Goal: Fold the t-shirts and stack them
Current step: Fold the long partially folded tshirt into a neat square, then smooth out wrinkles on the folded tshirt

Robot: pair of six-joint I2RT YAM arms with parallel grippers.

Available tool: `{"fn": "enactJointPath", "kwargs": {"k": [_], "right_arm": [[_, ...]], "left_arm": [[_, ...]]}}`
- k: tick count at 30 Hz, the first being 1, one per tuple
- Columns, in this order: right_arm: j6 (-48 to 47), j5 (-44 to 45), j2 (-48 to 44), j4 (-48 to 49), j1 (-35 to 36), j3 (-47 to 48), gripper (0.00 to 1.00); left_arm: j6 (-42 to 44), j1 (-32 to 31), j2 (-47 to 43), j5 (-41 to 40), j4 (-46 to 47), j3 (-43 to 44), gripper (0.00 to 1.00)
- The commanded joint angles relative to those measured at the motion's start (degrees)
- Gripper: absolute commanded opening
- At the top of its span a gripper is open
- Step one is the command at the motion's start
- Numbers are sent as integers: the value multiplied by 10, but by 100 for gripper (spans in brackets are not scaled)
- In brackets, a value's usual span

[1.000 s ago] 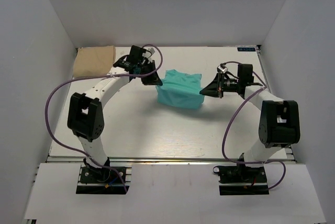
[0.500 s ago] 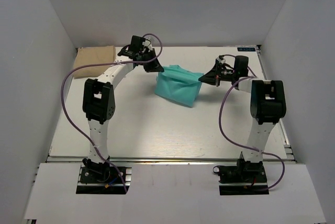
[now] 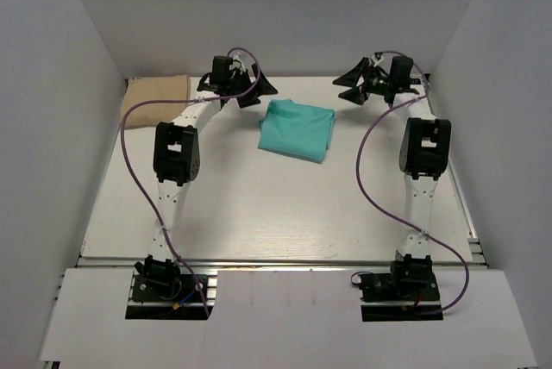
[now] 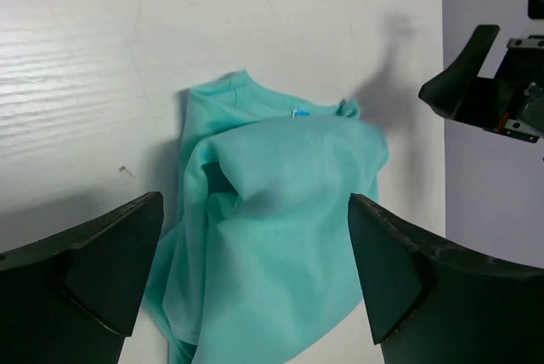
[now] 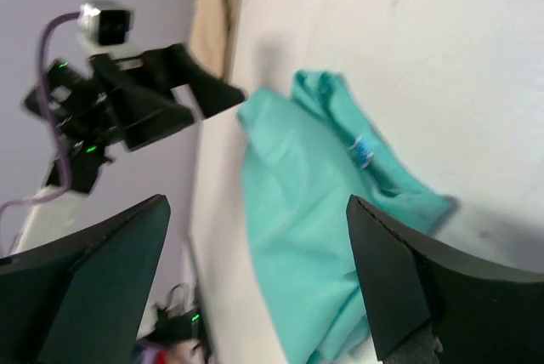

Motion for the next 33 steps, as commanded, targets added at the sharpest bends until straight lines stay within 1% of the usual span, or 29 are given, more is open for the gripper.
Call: {"fn": "enactJointPath", "kwargs": {"k": [1, 2, 3, 4, 5, 6, 8, 9, 12, 14, 19, 20, 21, 22, 23, 24, 25, 26, 27, 29, 30, 31, 33], "right_arm": [[-144, 110, -40, -190, 2, 54, 90], [-180, 127, -70, -197, 2, 39, 90], [-207, 171, -87, -202, 4, 22, 90], [-219, 182, -134, -210, 4, -16, 90], [-254, 192, -146, -216, 7, -49, 90], [-268, 209, -156, -233, 12, -73, 90], [-313, 234, -188, -270, 15, -97, 90], [-323, 240, -191, -288, 39, -110, 90], [-345, 241, -217, -304, 61, -144, 90], [-346, 233, -225, -290, 81, -172, 90], [-317, 204, -215, -246, 112, -215, 90], [-316, 187, -209, -240, 113, -221, 90], [-309, 179, -208, -204, 115, -231, 90], [-302, 174, -205, -191, 119, -261, 90], [-293, 165, -205, -175, 123, -274, 90], [-284, 163, -206, -144, 126, -285, 90], [-281, 163, -210, -137, 127, -323, 90], [-274, 163, -212, -126, 128, -339, 90], [-273, 162, -225, -107, 129, -382, 90], [-277, 164, -234, -102, 130, -411, 90], [-281, 161, -240, -101, 134, -441, 90], [-282, 164, -260, -95, 135, -472, 90], [-281, 158, -285, -94, 143, -519, 90]], "left_arm": [[4, 7, -73, -26, 56, 5, 100], [12, 7, -90, -39, 72, -37, 100], [18, 7, -107, -46, 80, -56, 100], [28, 2, -132, -47, 85, -72, 100], [56, 2, -139, -53, 73, -81, 100], [75, -7, -139, -61, 55, -81, 100], [127, -26, -144, -74, 31, -75, 100], [140, -32, -139, -43, 26, -75, 100], [188, -58, -123, -12, -5, -49, 100], [203, -79, -123, -12, -11, -49, 100], [182, -92, -112, -7, 1, -114, 100], [182, -92, -112, -7, 1, -136, 100], [175, -92, -112, -7, 1, -150, 100], [170, -97, -112, -7, 1, -166, 100], [170, -97, -126, 3, 15, -213, 100], [160, -97, -136, 4, 27, -241, 100], [151, -102, -146, 4, 50, -295, 100], [151, -102, -155, 4, 57, -320, 100], [144, -102, -171, 4, 62, -362, 100], [143, -107, -190, 16, 62, -400, 100], [143, -107, -201, 16, 67, -421, 100], [138, -114, -227, 25, 75, -467, 100], [138, -121, -257, 47, 82, -507, 100]]}}
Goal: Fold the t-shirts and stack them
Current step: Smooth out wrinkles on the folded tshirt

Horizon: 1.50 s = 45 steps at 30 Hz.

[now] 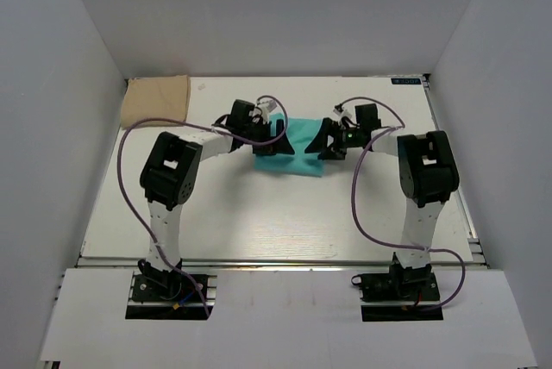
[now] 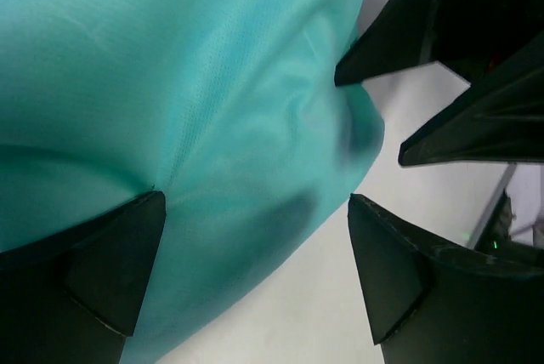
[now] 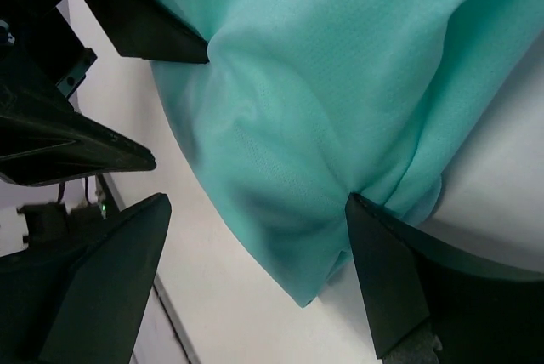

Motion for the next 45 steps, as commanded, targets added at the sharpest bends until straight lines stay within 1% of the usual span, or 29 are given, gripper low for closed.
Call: {"fn": "enactJointPath", "kwargs": {"k": [1, 2, 4, 5, 6, 7, 8, 11, 12, 13, 14, 15, 16, 18, 20, 23, 24, 27, 29, 30, 32, 33, 36, 37, 38, 39, 40, 43, 45], "right_arm": [[-9, 19, -43, -9, 15, -77, 90], [-9, 21, -71, -10, 20, -129, 90], [-18, 20, -101, -24, 34, -158, 90], [-19, 23, -148, -43, 38, -194, 90], [-36, 24, -164, -58, 42, -201, 90], [-39, 28, -181, -86, 51, -211, 90], [-43, 54, -229, -114, 56, -214, 90], [-69, 98, -289, -169, 58, -199, 90], [-74, 105, -295, -172, 55, -177, 90], [-76, 114, -302, -175, 57, -169, 90], [-81, 124, -305, -180, 53, -146, 90], [-82, 130, -303, -178, 53, -141, 90], [-83, 141, -298, -173, 52, -134, 90], [-79, 168, -270, -175, 50, -108, 90], [-76, 190, -255, -173, 49, -92, 90], [-66, 195, -208, -169, 45, -70, 90], [-62, 207, -203, -168, 44, -61, 90], [-63, 226, -189, -165, 42, -56, 90], [-68, 229, -181, -164, 41, -55, 90], [-69, 231, -174, -161, 42, -52, 86], [-69, 228, -168, -154, 40, -49, 80], [-69, 223, -156, -153, 42, -43, 65], [-69, 208, -147, -148, 42, -34, 46], [-69, 203, -148, -134, 42, -34, 37], [-67, 203, -150, -131, 42, -34, 31], [-65, 202, -148, -128, 42, -32, 22], [-65, 199, -146, -126, 40, -26, 1], [-65, 184, -161, -125, 40, -20, 0], [-63, 179, -176, -126, 42, -29, 0]], "left_arm": [[-5, -22, -56, 29, -36, -101, 100], [-5, -33, -72, 37, -44, -117, 100], [0, -44, -131, 37, -65, -158, 100], [12, -53, -153, 29, -82, -167, 100], [18, -53, -176, 16, -122, -174, 100], [24, -59, -228, -4, -144, -179, 100], [29, -59, -254, -46, -162, -179, 100], [29, -59, -336, -134, -190, -179, 100], [29, -59, -350, -154, -195, -172, 100], [23, -59, -360, -203, -195, -172, 100], [9, -50, -366, -221, -195, -179, 100], [9, -50, -366, -233, -164, -187, 100], [9, -45, -366, -271, -158, -187, 100], [9, -45, -332, -303, -158, -166, 100], [21, -45, -301, -303, -175, -138, 100], [44, -45, -251, -296, -176, -112, 94], [44, -45, -242, -309, -175, -105, 92], [44, -45, -208, -318, -175, -90, 77], [44, -45, -194, -301, -167, -89, 68], [44, -45, -194, -296, -167, -89, 60], [44, -40, -187, -296, -161, -83, 49], [44, -40, -182, -296, -161, -78, 39], [44, -40, -177, -282, -154, -72, 20], [44, -40, -176, -275, -154, -67, 17], [44, -40, -176, -275, -154, -67, 15], [44, -40, -176, -270, -154, -61, 14], [44, -40, -176, -270, -154, -61, 0], [44, -40, -195, -265, -160, -55, 0], [44, -40, -230, -260, -160, -55, 0]]}}
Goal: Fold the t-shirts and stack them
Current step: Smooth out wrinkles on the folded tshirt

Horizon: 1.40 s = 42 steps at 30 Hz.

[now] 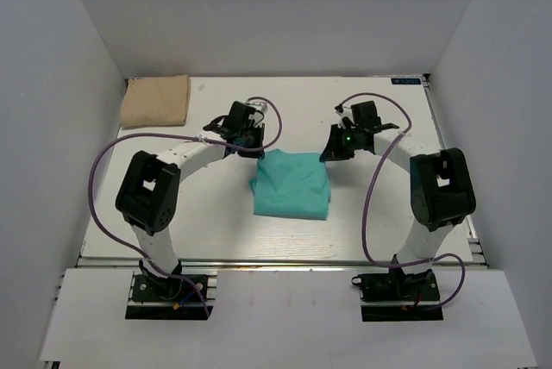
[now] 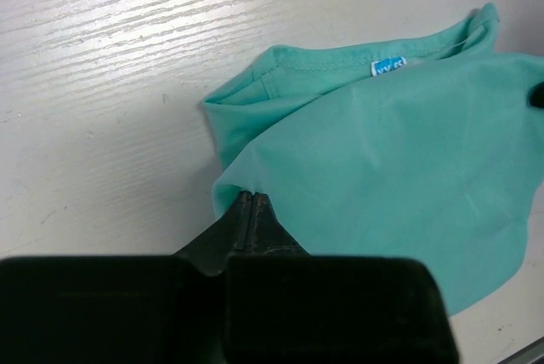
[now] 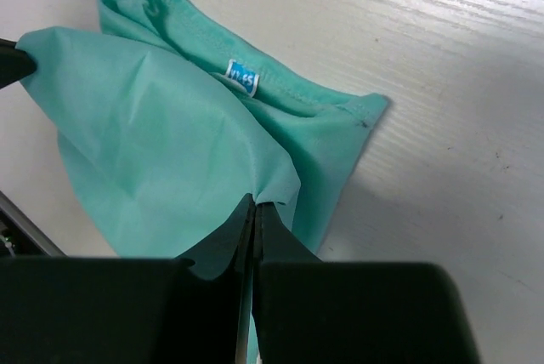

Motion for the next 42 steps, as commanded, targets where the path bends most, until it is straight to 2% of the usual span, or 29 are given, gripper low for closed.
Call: {"fn": "enactJointPath", "kwargs": {"k": [1, 4, 7, 10, 17, 19, 20, 21, 22, 23, 24, 25, 27, 32, 36, 38, 42], "right_arm": [[1, -20, -61, 18, -2, 6, 0], [8, 8, -109, 21, -1, -17, 0], [15, 28, -116, 22, -3, -18, 0], [22, 50, -84, 26, -8, 4, 0], [48, 29, 69, 36, -31, 99, 0], [43, 21, 119, 77, -34, 127, 0], [46, 21, 130, 85, -37, 136, 0], [46, 17, 160, 88, -39, 162, 11], [45, 12, 167, 85, -39, 184, 30], [44, 4, 169, 86, -40, 195, 41], [42, 2, 162, 87, -41, 199, 51], [39, 7, 156, 86, -40, 197, 76], [26, 20, 132, 86, -39, 186, 90], [4, 60, 45, 70, -39, 130, 90], [6, 98, -10, 49, -40, 76, 90], [13, 111, -54, 49, -39, 41, 90], [28, 108, -114, 50, -39, -29, 90]], "left_arm": [[1, 3, -71, 18, 10, 9, 0], [1, 3, -129, 0, 35, -25, 0], [7, 3, -131, -50, 50, -40, 0], [7, 8, -89, -72, 38, -1, 0], [-24, 41, 76, -68, 27, 101, 0], [-39, 55, 107, -76, 42, 113, 1], [-44, 60, 135, -76, 47, 136, 9], [-44, 60, 146, -66, 47, 146, 26], [-50, 68, 153, -58, 52, 155, 60], [-50, 74, 158, -46, 52, 164, 84], [-50, 74, 153, -40, 61, 164, 100], [-50, 74, 147, -32, 68, 164, 100], [-50, 74, 132, -25, 83, 152, 100], [-25, 74, 72, 11, 84, 113, 100], [-25, 56, 54, 28, 10, 107, 100], [-48, 50, 39, 57, 0, 78, 100], [-71, 37, 8, 54, 21, 5, 100]]}}
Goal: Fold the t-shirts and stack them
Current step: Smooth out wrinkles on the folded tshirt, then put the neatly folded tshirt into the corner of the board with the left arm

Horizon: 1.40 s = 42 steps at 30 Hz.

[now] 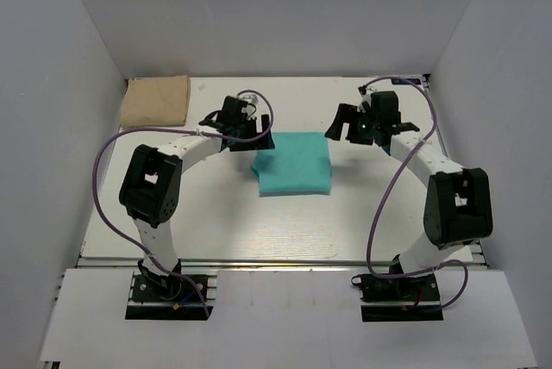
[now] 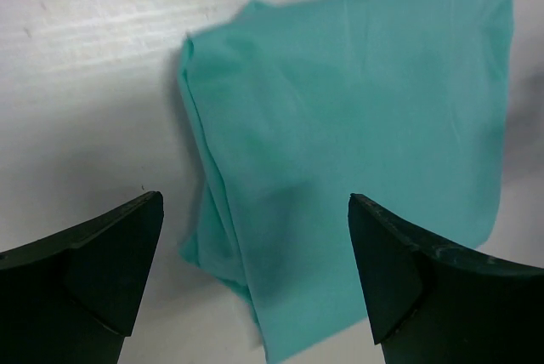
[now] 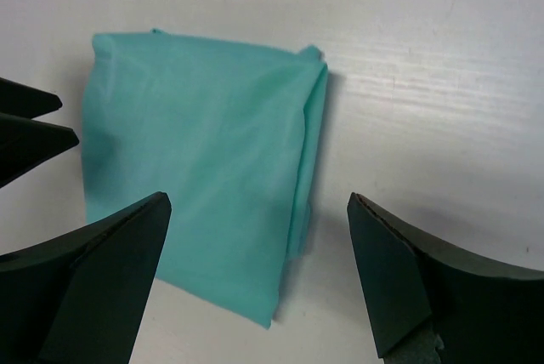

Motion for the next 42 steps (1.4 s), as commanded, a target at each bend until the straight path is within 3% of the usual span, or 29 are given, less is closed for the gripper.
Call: {"fn": "enactJointPath", "kwargs": {"k": [1, 14, 22, 24, 26, 32, 35, 38, 42], "right_arm": [[6, 16, -40, -12, -2, -43, 90], [13, 11, -89, -13, -3, -96, 90], [9, 28, -86, -12, -5, -102, 90], [6, 39, -82, -10, -6, -106, 90], [9, 49, -82, -9, -6, -109, 90], [14, 77, -96, -3, -12, -123, 90], [16, 94, -103, -3, -16, -128, 90], [15, 104, -110, -1, -18, -132, 90], [13, 108, -120, 6, -21, -139, 90]], "left_arm": [[-19, -17, -40, 10, -9, -44, 100], [-38, -51, 45, 16, -38, -7, 98], [-49, -68, 86, 19, -30, -1, 72], [-35, -75, 94, 6, -30, 11, 54], [-29, -90, 115, -20, -46, 38, 44], [-17, -103, 156, -77, -97, 84, 33], [-12, -109, 162, -77, -97, 91, 0], [-1, -109, 146, -135, -103, 104, 0], [97, -90, 78, -162, -69, 104, 0]]}}
